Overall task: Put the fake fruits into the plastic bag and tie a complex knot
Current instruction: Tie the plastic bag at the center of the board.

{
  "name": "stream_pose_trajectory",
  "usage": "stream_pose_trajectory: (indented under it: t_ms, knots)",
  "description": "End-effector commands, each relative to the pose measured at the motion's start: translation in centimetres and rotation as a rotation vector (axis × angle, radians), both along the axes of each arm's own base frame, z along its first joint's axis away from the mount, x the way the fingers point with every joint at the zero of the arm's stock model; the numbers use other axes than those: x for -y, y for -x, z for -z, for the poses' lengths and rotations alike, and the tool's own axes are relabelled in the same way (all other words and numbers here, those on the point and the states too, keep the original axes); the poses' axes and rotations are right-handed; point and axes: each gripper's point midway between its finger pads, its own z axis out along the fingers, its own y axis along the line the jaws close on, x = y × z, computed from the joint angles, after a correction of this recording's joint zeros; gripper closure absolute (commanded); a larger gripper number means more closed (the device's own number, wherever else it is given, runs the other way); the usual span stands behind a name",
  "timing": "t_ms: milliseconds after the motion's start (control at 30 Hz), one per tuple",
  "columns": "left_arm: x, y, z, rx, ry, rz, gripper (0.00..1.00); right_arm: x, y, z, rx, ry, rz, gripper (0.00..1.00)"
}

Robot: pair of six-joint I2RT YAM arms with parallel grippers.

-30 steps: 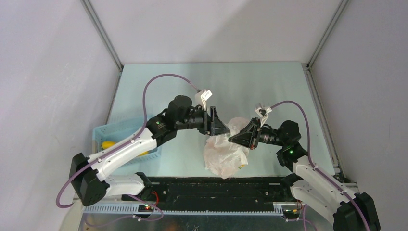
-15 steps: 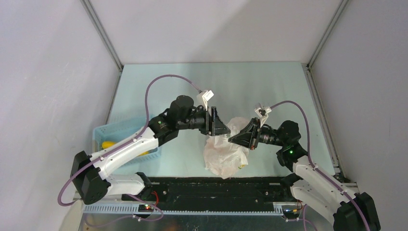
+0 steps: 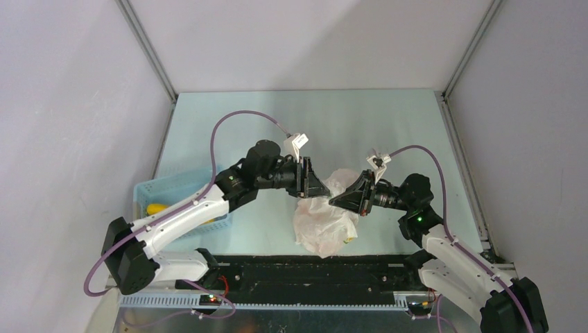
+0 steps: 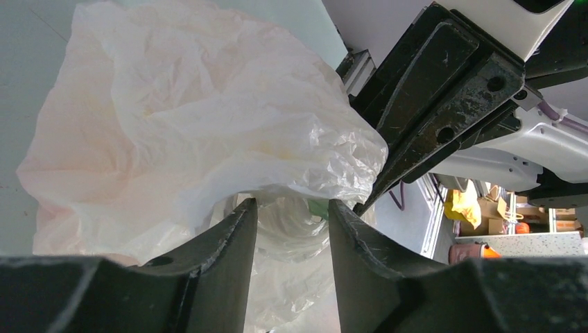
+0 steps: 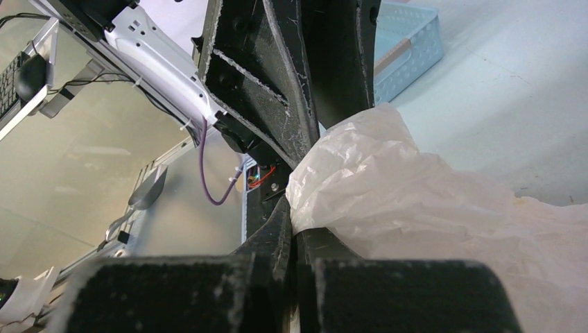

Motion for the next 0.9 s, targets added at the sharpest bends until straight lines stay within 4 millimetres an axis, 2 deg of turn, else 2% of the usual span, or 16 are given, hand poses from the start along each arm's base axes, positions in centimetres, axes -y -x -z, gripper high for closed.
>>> stream_pose_trajectory:
  t_ms: [0,467,533,600,667,867]
  knots:
    - [0.4,0.1,-0.3,-0.002,0.023,0.001,0.54,0.1,-0.1,-0.7,0.046,-0.013,0.005,1.00]
    - [1.5,0.1,-1.0,-0.036,0.085,0.007,0.67,0.0,-0.2,-0.5,0.043,-0.009,0.004,1.00]
    - [1.7,0.3,-1.0,-0.042,0.093,0.018,0.73,0.0,-0.2,-0.4,0.042,-0.007,0.004,1.00]
    - [1.7,0.3,-1.2,-0.042,0.105,0.019,0.88,0.0,-0.2,-0.4,0.043,-0.006,0.007,1.00]
    - [1.5,0.2,-1.4,-0.036,0.114,0.005,0.98,0.1,-0.4,-0.4,0.043,-0.004,0.014,1.00]
    - [0.3,-0.2,-2.7,0.032,0.179,-0.075,1.00,0.3,-1.2,0.0,0.019,0.007,0.072,1.00]
